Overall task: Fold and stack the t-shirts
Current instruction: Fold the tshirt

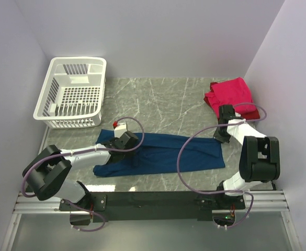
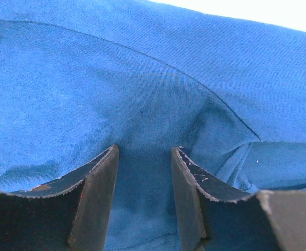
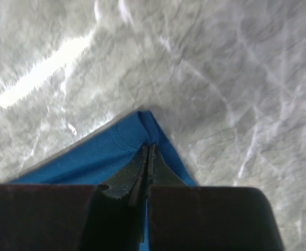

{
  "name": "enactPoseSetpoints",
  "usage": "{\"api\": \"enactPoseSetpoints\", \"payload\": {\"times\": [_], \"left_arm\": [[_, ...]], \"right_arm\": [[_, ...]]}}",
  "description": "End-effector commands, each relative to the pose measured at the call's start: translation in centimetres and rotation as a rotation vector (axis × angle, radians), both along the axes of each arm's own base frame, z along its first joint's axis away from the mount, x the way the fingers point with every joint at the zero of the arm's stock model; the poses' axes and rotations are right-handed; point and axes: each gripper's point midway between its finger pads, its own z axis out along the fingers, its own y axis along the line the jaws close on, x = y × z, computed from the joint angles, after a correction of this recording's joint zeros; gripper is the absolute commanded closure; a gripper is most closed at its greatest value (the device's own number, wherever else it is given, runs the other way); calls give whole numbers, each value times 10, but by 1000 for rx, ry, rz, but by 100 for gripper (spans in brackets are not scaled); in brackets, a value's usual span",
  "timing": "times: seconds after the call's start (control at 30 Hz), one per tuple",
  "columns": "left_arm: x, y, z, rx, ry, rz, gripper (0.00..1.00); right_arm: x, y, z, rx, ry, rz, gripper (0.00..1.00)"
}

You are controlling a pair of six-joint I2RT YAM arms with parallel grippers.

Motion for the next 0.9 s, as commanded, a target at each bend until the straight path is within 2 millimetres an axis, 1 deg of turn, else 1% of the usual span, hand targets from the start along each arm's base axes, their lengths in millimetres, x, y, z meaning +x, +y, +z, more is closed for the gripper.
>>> {"api": "enactPoseSetpoints", "payload": {"times": [0.0,0.1,0.2,0.23,0.27,0.3,0.33,0.43,0.5,0.6,0.63,0.67,0.7,0.73,0.8,0.83,0.87], "left_arm": [[-19,8,-16,16,77,-22,49],[-18,1,-12,-10,60,-65,49],[-16,-6,-4,-35,42,-109,48],[-15,-10,0,-47,36,-122,48],[-15,-18,6,-80,29,-155,48],[-15,-21,10,-94,23,-169,47],[-14,-26,15,-114,13,-186,47],[-10,-40,38,-161,-36,-215,45],[-6,-45,57,-175,-74,-218,44],[-6,-49,75,-190,-106,-223,43],[-8,-46,78,-189,-106,-207,43],[-9,-43,85,-205,-119,-189,42],[-10,-39,86,-207,-117,-166,42],[-12,-24,80,-179,-99,-89,41],[-15,-8,73,-143,-72,-7,41],[-17,3,66,-120,-49,48,41],[-18,10,58,-105,-31,81,40]], "right_arm": [[14,-28,20,-129,-16,-45,100],[18,-27,21,-124,-23,-32,98],[20,-27,25,-127,-35,-23,92],[20,-26,27,-125,-39,-21,87],[21,-23,27,-109,-43,-7,84],[21,-22,28,-101,-47,0,81],[21,-20,30,-92,-57,5,74],[21,-17,34,-80,-75,11,60],[20,-17,36,-79,-83,10,57],[20,-15,46,-78,-121,10,55],[22,-11,56,-76,-155,21,55],[22,-8,60,-71,-175,32,55],[22,-2,63,-61,-190,46,55],[24,10,71,-31,-224,81,55],[23,34,74,12,-240,145,55],[24,45,76,30,-247,174,55],[25,69,76,60,-253,234,55]]}}
